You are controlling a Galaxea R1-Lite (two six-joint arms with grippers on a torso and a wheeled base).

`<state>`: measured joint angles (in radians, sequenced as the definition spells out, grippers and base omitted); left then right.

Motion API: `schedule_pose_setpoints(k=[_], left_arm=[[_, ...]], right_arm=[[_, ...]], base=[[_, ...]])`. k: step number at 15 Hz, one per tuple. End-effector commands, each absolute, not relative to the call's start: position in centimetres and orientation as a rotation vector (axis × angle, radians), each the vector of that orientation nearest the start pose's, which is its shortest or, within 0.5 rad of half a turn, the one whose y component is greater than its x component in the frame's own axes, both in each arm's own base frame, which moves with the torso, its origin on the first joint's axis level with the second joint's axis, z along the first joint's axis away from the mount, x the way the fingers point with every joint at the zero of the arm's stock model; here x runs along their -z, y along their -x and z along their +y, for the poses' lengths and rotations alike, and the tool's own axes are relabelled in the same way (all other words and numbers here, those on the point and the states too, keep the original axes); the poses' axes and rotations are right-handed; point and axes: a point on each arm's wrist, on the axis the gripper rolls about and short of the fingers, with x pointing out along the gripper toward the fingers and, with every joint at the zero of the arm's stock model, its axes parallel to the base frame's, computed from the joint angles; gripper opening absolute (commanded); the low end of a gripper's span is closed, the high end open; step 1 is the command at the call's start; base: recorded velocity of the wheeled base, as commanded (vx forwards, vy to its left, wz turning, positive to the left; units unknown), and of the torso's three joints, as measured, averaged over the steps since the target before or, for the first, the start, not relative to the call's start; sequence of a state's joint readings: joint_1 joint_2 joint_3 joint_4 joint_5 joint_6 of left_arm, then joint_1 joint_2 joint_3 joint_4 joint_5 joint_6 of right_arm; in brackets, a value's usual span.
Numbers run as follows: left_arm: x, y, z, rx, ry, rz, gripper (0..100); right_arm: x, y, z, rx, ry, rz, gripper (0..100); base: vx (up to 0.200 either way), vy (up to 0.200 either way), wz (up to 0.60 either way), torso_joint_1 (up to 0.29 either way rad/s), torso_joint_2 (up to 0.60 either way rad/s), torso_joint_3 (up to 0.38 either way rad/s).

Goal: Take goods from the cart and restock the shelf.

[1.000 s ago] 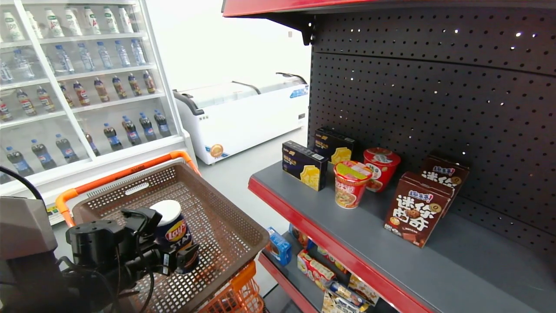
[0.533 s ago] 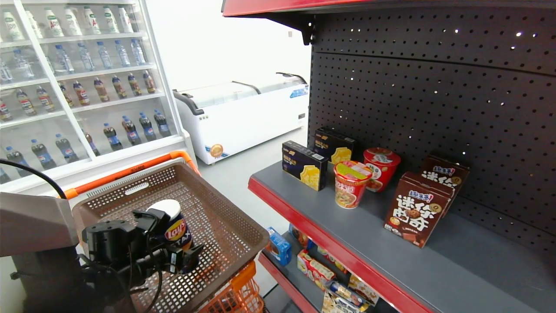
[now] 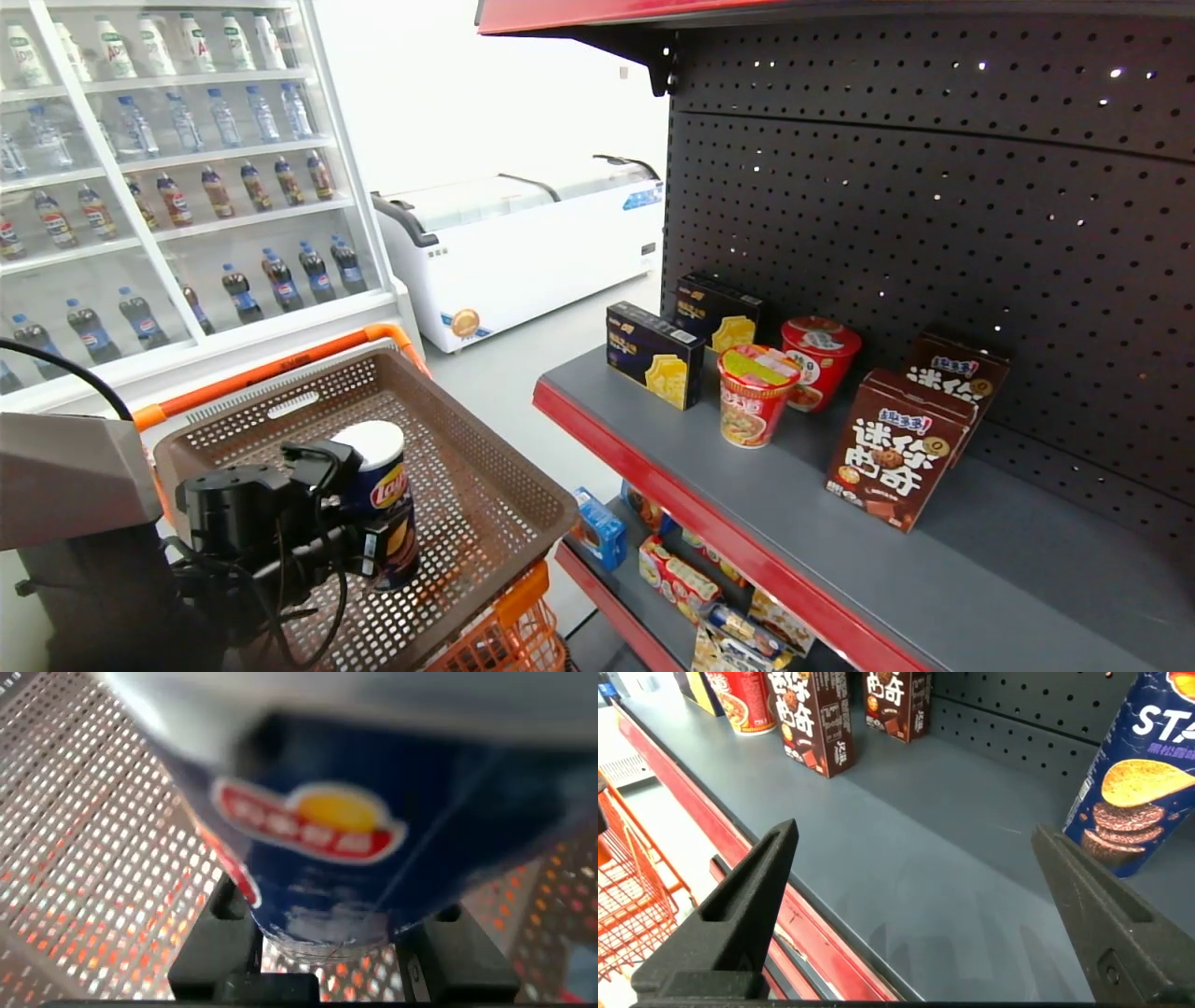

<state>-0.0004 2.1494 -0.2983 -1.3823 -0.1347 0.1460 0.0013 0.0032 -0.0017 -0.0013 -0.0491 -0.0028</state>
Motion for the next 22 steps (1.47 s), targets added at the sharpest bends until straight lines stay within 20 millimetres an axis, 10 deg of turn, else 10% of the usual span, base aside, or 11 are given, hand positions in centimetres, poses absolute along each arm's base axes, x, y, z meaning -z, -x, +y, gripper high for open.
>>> schedule_pose_setpoints(k=[1,6,9,14,22], left_arm=[[-5.0,-25.7,0.0,0.154,-0.107,0.419,0],[-16.0,-21.4,0.2,0.118,-0.087,0.314,0],[-19.4,-14.4,0.0,0.122,-0.02,0.386,0],[-16.8,-5.6,-0.3,0.14,-0.014,0.28,0],[-14.0,2.2,-0.3,0.154,-0.045,0.1,0]], right_arm=[[-7.6,2.3,-0.1,0.048,0.003,0.002,100],[-7.6,2.3,-0.1,0.048,0.003,0.002,100],[-7.6,2.3,-0.1,0.049,0.003,0.002,100],[-7.6,2.3,-0.1,0.048,0.003,0.002,100],[-7.6,2.3,-0.1,0.046,0.005,0.002,100]], base=[[0.0,0.0,0.0,0.0,0.0,0.0],[0.0,0.0,0.0,0.0,0.0,0.0],[0.0,0.0,0.0,0.0,0.0,0.0],[0.0,0.0,0.0,0.0,0.0,0.0],[0.0,0.0,0.0,0.0,0.0,0.0]])
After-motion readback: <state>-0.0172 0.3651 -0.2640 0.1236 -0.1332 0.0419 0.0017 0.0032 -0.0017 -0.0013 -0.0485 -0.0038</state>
